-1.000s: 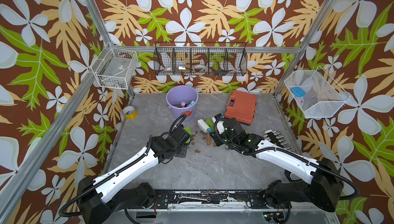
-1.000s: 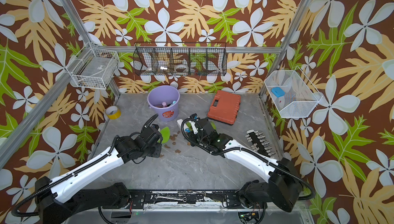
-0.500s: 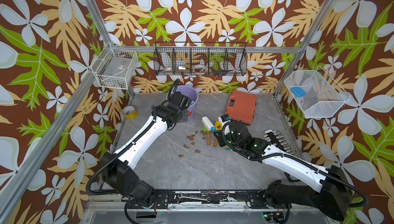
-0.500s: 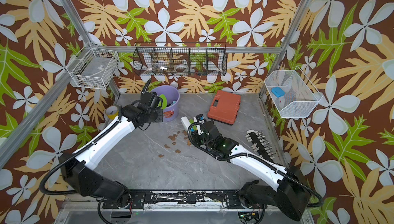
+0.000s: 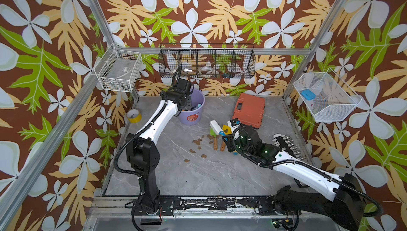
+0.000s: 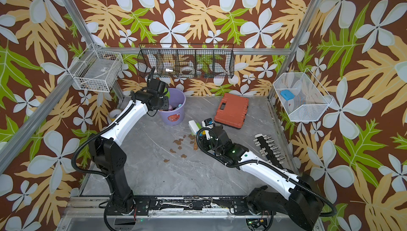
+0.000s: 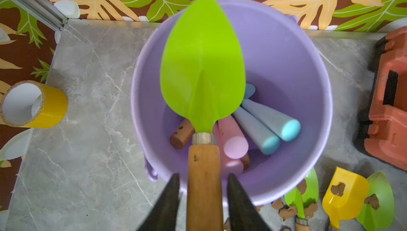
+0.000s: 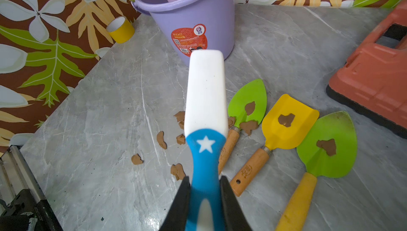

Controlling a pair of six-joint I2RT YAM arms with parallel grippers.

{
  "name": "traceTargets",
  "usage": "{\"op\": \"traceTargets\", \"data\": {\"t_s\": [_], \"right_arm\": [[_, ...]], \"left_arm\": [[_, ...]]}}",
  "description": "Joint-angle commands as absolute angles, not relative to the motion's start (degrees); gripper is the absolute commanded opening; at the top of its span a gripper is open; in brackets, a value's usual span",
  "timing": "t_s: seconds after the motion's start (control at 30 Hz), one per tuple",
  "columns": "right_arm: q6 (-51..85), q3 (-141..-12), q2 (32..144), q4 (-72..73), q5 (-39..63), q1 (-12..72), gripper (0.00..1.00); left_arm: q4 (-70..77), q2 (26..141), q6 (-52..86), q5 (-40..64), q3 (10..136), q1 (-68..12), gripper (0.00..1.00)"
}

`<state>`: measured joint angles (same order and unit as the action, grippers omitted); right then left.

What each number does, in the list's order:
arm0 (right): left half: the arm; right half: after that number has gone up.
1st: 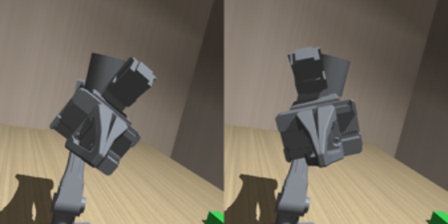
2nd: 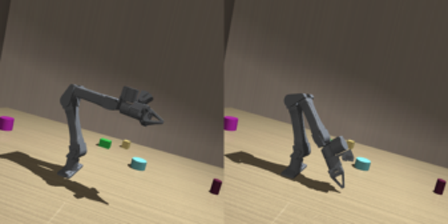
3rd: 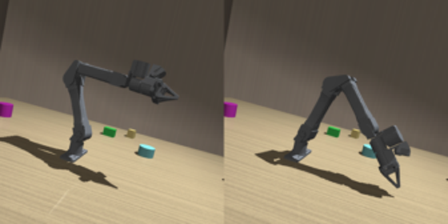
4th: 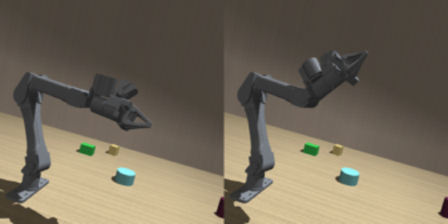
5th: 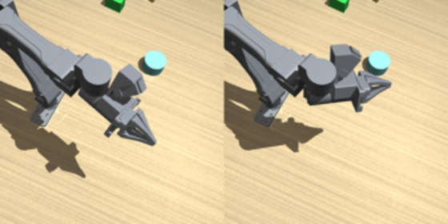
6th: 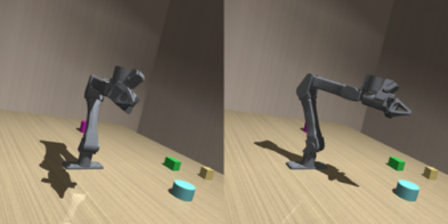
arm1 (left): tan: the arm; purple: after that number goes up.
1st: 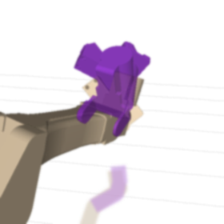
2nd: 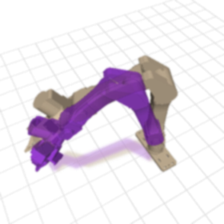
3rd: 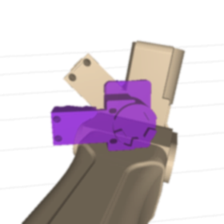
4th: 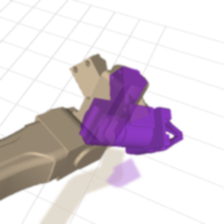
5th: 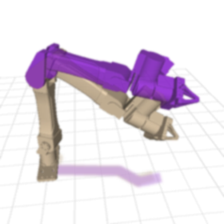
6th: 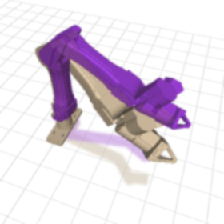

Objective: Brush the soil off the hand trowel and place it into the bucket
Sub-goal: Place the hand trowel in the bucket.

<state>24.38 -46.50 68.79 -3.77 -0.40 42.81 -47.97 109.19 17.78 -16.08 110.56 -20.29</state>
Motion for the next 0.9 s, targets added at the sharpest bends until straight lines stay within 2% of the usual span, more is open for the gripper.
{"op": "traceTargets", "data": {"t_s": [0.0,0.07,0.17,0.27,0.37,0.47,0.57,0.6,0.67,0.87], "right_arm": [[24.1,-46.3,68.3,-1.4,-0.8,42.9,0.00],[24.3,-46.2,68.1,-1.4,-1.0,42.8,0.00],[24.1,-46.3,67.8,-2.5,-1.7,42.8,0.00],[24.2,-46.4,66.8,-3.8,-3.4,42.6,0.00],[24.8,-46.5,66.3,-6.2,-5.2,42.2,0.00],[25.8,-45.5,65.9,-8.1,-5.9,40.2,0.00],[27.2,-43.5,64.9,-8.8,-5.6,37.8,0.00],[27.6,-42.8,64.5,-8.9,-5.4,37.2,0.00],[28.0,-42.1,63.5,-8.9,-5.6,36.8,0.00],[28.5,-42.1,63.3,-8.4,-5.4,36.8,0.00]], "left_arm": [[-50.2,110.9,16.9,-15.9,113.9,-20.1,0.52],[-50.8,111.3,16.8,-16.3,114.9,-20.1,0.52],[-50.3,108.3,18.2,-16.3,112.7,-20.2,0.48],[-43.4,99.8,20.1,-17.2,101.9,-22.5,0.44],[-35.8,90.3,22.1,-21.6,88.5,-28.0,0.45],[-30.2,83.4,27.0,-21.8,77.3,-34.4,0.44],[-22.7,78.5,32.5,-20.5,67.4,-41.1,0.44],[-19.2,77.5,33.9,-15.5,64.0,-42.3,0.44],[-14.7,77.3,37.5,-9.7,59.8,-43.6,0.45],[-12.1,86.9,37.3,-10.5,61.8,-48.1,0.50]]}}
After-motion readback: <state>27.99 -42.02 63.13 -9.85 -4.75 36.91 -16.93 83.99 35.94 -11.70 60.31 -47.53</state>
